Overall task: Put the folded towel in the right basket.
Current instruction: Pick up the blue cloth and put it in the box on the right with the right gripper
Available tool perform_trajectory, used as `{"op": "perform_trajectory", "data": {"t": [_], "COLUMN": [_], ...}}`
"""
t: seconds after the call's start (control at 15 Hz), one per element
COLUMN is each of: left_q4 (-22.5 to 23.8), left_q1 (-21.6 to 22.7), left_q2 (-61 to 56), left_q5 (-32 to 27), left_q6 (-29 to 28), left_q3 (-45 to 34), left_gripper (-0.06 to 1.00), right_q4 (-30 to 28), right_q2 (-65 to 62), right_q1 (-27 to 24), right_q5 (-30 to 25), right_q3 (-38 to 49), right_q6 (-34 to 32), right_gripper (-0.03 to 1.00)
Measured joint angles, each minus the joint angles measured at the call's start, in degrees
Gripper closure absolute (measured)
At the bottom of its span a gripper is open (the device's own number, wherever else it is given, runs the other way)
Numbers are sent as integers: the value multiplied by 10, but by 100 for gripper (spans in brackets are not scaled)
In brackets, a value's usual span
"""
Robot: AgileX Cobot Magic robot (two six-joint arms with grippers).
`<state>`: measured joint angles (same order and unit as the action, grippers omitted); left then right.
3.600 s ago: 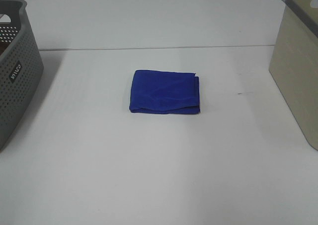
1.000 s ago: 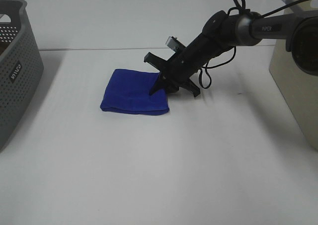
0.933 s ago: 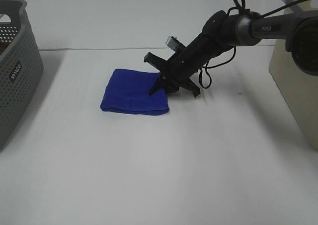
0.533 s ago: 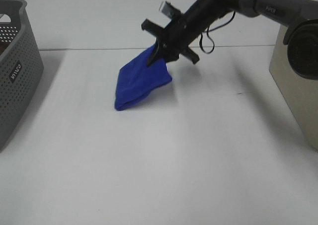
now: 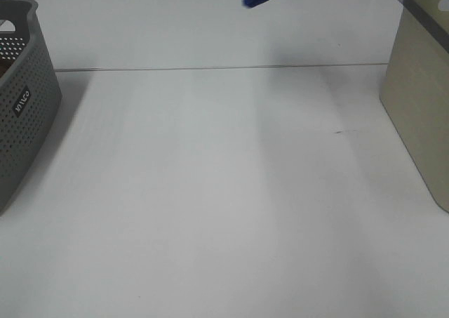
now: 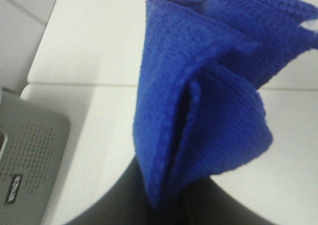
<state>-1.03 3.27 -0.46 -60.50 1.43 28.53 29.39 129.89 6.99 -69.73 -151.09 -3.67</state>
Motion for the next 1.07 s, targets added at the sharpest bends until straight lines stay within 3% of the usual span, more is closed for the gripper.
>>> {"op": "perform_trajectory", "data": {"t": [0.13,0.27,0.33,0.47,0.8,1.07], "left_q4": [0,0,0,0,0,0], "left_q1": [0,0,0,0,0,0], "left_q2": [0,0,0,0,0,0], "left_q5": [0,0,0,0,0,0], "left_q6": [0,0,0,0,0,0], "left_q3": [0,0,0,0,0,0], "left_gripper": [-4,-4,-4,-4,-4,-4], "right_q4": [-34,-110,-172,-217,-274,-274], "right_q2": [-46,-96,-150,-199,-219,-219], "right_q1": [-48,-103,-152,-191,-229,-229], "right_q5": [0,0,0,-1,-3,11], "right_q3": [-1,5,71,182,390,468], "right_q6": [1,23,33,58,83,79], "right_gripper": [86,86,86,86,86,86]}}
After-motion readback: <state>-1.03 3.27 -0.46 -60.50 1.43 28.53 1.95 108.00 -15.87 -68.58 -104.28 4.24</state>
